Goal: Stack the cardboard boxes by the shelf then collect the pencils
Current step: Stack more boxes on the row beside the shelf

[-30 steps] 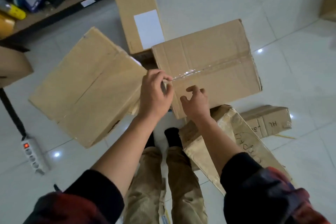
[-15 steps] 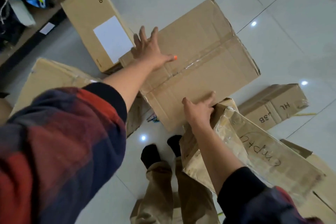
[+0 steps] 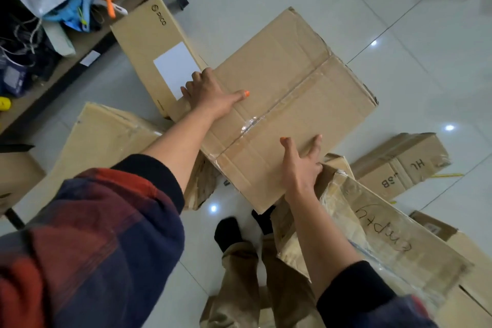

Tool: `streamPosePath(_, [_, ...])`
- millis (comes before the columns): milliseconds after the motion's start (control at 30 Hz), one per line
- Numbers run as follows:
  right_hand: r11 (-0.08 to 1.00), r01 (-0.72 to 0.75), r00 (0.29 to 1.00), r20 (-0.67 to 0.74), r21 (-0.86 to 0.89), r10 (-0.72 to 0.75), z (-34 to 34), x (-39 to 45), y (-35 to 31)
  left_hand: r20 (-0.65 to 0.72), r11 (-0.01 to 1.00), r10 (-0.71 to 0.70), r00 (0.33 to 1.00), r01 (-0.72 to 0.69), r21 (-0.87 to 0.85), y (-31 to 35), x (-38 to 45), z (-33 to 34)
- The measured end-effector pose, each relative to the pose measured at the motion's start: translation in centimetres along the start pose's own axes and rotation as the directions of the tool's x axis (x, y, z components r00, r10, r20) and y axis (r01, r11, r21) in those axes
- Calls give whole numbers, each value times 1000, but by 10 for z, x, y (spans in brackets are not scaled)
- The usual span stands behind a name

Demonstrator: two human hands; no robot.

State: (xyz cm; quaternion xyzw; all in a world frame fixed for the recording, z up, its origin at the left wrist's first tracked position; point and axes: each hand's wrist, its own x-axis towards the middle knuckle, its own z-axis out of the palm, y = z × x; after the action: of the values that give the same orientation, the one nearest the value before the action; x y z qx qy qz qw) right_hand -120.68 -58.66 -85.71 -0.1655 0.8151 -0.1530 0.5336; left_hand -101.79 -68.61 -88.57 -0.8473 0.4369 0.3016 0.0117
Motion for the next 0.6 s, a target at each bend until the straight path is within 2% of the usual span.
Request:
streamPosePath(300, [971,221,970,-87,-87,-228,-46,-64,-93,-39,966,-32,999,21,-259,22,-54,-97])
streamPosePath(467, [922,363,917,-124,-132,-379,-80,-118,-153,-103,863,-61,993,1,-506,36,-104,-163])
streamPosePath(600, [851,484,850,-119,-203,-512,-108,-169,-201,-181,800,-76,981,-49,-598,39,-156,-208])
